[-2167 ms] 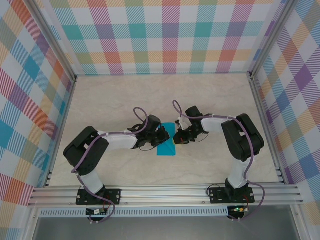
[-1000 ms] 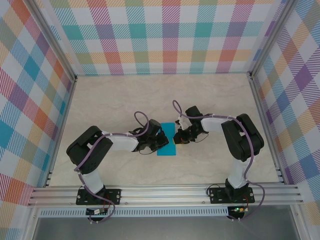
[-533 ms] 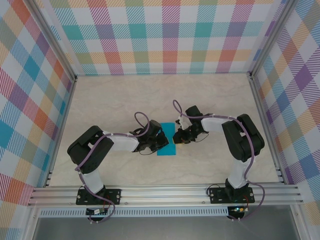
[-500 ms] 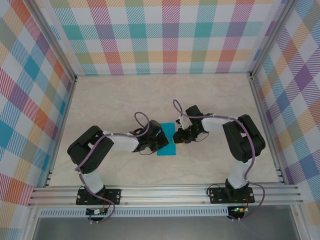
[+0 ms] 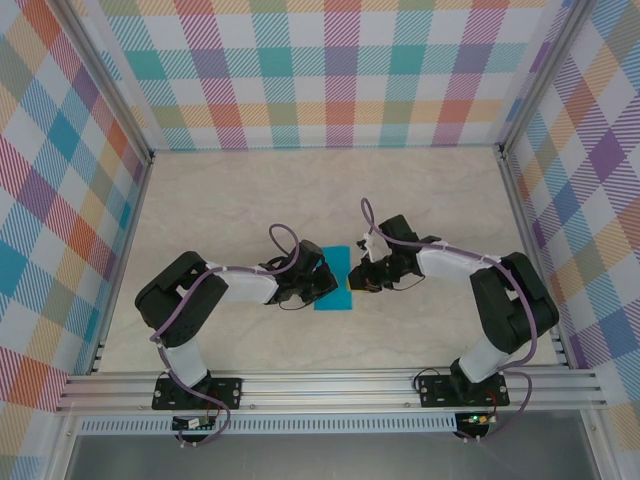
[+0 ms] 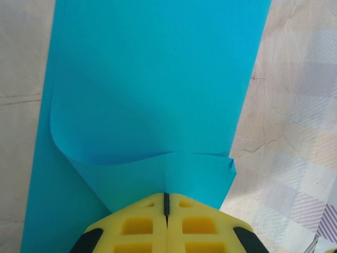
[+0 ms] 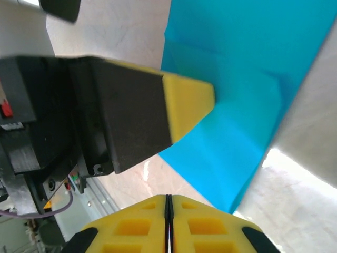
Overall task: Fold a paper plane with a square sheet of paper (pick it up from the middle)
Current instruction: Fold the triangle a second time at the center of the table.
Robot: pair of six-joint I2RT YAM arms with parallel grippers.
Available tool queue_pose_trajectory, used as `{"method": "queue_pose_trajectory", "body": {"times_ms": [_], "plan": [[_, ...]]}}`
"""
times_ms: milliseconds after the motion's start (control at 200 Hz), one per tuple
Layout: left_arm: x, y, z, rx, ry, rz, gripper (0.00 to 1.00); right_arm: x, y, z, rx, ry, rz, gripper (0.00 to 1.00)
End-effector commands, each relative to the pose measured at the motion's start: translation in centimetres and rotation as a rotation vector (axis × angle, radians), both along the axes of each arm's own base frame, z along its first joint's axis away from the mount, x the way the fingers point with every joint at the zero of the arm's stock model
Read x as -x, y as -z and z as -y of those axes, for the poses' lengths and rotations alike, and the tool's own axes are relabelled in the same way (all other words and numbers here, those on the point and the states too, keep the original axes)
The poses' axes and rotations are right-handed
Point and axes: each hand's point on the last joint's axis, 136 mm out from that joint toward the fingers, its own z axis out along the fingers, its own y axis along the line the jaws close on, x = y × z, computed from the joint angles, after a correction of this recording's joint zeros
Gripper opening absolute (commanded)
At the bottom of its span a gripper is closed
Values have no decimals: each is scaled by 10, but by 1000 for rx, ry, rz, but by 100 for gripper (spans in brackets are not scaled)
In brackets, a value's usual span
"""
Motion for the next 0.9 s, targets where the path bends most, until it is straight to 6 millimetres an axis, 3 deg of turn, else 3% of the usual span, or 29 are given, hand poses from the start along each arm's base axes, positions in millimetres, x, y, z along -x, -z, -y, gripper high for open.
{"method": "queue_pose_trajectory", "body": {"times_ms": [0,495,895], "plan": [[15,22,-3,-49,13,-44,0,7,3,-12,-42,-8,-56,9],[14,19,-1,-46,16,-42,0,7,36,-20,14,-7,-141,9],[16,21,-3,-51,16,-44,0,24,68,5,173,-6,-187,9]]}}
